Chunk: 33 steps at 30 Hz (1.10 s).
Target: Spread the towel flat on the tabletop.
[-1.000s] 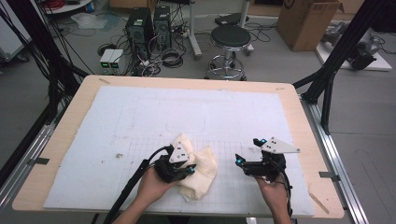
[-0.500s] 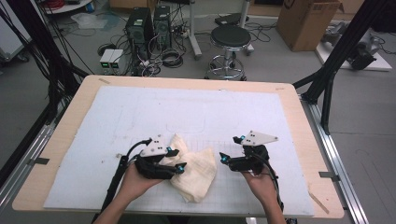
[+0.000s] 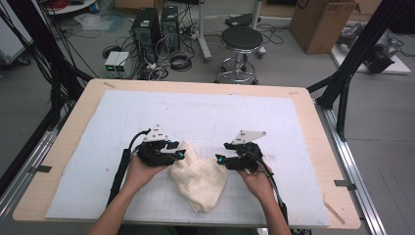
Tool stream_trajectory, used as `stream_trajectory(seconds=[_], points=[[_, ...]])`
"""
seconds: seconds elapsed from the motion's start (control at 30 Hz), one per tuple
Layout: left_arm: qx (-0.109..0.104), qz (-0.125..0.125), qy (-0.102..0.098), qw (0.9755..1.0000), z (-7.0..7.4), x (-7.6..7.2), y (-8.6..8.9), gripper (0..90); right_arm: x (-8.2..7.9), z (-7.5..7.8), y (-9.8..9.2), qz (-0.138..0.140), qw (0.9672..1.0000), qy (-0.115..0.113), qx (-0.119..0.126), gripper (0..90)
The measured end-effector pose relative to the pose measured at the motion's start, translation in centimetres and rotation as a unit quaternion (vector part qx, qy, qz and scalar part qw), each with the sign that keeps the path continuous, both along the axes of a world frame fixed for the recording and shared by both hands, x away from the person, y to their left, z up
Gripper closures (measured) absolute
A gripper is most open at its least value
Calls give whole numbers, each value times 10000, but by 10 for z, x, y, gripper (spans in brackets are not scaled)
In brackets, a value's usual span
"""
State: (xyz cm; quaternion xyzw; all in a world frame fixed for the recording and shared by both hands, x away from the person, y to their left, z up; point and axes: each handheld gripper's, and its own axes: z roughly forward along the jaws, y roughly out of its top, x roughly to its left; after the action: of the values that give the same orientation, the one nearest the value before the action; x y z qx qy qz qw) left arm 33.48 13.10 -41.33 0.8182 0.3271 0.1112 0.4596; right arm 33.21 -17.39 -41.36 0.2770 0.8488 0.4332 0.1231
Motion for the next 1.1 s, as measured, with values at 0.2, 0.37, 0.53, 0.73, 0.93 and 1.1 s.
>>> stream_trajectory(seconds=[0.2,0.37,0.53,0.73,0.93,1.1], points=[[477,-52,306,9984,-18,9,-7,592,10,-16,10,95,9992,311,-242,533],[692,-68,283,9972,-22,8,-10,740,11,-25,17,232,9972,395,-596,687],[767,-34,88,9970,-17,4,-9,856,8,-24,20,390,9959,440,-693,852],[700,192,-107,9973,-4,-4,3,862,3,-7,-2,61,9966,258,-775,857],[362,618,-188,9973,4,-13,16,860,-12,15,-31,-417,9971,-183,-611,855],[348,810,-124,9960,0,-18,17,859,-18,7,-48,-674,9934,-196,-911,850]])
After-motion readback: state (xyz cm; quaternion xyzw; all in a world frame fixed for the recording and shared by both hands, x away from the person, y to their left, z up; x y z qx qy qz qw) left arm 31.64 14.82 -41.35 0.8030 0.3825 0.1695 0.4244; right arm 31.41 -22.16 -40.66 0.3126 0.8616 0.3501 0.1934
